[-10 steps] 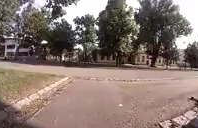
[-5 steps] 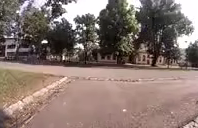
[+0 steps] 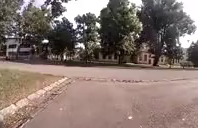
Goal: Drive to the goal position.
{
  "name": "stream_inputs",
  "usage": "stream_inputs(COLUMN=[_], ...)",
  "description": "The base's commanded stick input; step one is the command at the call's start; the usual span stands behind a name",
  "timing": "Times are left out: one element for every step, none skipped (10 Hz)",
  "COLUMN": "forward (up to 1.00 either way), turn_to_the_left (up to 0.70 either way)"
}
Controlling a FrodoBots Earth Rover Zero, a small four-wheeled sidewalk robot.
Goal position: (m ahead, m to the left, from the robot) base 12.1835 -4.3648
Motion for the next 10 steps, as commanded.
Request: stream_inputs(forward=[0.44,0.44,0.44,0.44,0.44,0.44,0.44,0.44,0.44,0.44], turn_to_the_left=[0.02,0.02,0.02,0.02,0.02,0.02,0.02,0.02,0.02,0.17])
